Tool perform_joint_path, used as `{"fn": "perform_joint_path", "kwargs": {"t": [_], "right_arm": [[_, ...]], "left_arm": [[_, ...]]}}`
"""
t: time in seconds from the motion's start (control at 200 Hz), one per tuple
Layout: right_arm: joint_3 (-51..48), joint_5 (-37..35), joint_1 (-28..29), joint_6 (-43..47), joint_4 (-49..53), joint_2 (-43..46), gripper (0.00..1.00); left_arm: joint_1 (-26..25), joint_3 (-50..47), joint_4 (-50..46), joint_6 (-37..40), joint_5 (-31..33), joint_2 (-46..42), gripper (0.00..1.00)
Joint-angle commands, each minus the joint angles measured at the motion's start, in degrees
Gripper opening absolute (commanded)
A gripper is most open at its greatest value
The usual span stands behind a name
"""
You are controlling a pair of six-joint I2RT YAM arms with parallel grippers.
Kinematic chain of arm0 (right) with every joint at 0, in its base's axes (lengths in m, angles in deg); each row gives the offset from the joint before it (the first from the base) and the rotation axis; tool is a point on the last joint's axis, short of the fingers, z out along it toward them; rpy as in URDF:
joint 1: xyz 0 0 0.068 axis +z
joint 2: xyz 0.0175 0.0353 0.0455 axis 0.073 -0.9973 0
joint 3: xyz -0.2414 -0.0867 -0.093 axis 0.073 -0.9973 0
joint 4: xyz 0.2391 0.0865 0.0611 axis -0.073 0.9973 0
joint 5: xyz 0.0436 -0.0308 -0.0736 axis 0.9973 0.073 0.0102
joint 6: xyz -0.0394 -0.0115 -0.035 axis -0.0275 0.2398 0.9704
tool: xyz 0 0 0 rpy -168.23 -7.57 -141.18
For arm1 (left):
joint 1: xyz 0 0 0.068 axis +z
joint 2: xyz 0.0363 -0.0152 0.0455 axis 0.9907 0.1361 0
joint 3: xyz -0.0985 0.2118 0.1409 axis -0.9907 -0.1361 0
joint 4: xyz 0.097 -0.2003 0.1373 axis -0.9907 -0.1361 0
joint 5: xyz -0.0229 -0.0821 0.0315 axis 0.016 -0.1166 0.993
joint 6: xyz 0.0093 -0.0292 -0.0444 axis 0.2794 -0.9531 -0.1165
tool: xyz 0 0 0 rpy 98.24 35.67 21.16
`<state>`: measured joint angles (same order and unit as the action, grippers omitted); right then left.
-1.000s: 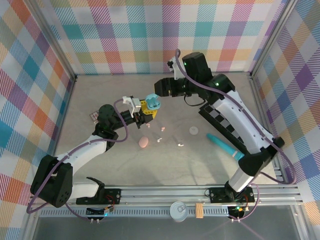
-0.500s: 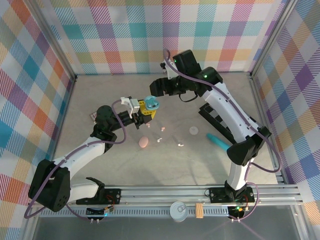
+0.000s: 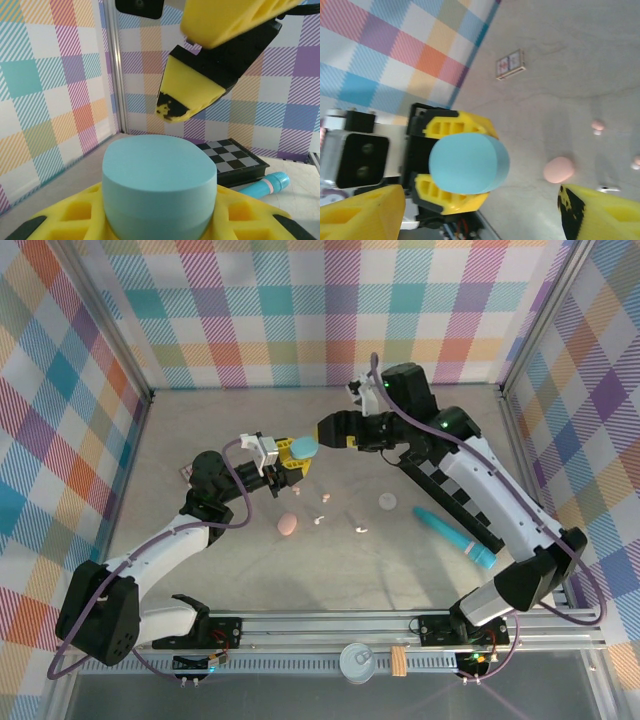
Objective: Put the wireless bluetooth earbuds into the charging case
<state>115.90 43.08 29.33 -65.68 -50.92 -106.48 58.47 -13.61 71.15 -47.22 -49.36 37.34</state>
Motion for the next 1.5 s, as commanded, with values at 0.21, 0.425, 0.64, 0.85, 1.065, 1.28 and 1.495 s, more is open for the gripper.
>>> {"fn": "perform_joint_path", "kwargs": {"t": [0.21,0.425,0.64,0.85,1.065,1.28,1.495], "right_arm": [[-10.2,14.3,-0.7,-17.3,-20.4,0.4,0.83],[-15.0,18.4,-0.6,-25.4,-31.8,-0.3,0.72],[-17.2,21.8,-0.7,-34.6,-41.8,-2.8,0.66],[-18.2,22.7,-0.7,-39.0,-46.3,-4.4,0.53],[-18.4,22.4,-0.7,-39.9,-47.0,-5.4,0.3],[-19.9,19.4,-2.3,-38.0,-45.1,-4.6,0.19],[-20.2,14.7,-6.8,-28.4,-36.9,-5.4,0.17]], "left_arm": [[0.3,1.6,4.9,-0.1,1.0,0.1,0.3],[0.3,2.9,5.3,-0.5,0.3,1.2,0.3],[0.2,3.1,5.5,-0.5,0.2,1.3,0.3],[0.1,3.0,5.7,-0.5,0.3,1.6,0.3],[0.1,3.1,6.0,-0.7,0.3,1.8,0.3],[0.1,2.7,5.0,-0.3,1.1,1.7,0.45],[0.1,1.9,-3.1,3.2,4.1,0.2,0.93]]}}
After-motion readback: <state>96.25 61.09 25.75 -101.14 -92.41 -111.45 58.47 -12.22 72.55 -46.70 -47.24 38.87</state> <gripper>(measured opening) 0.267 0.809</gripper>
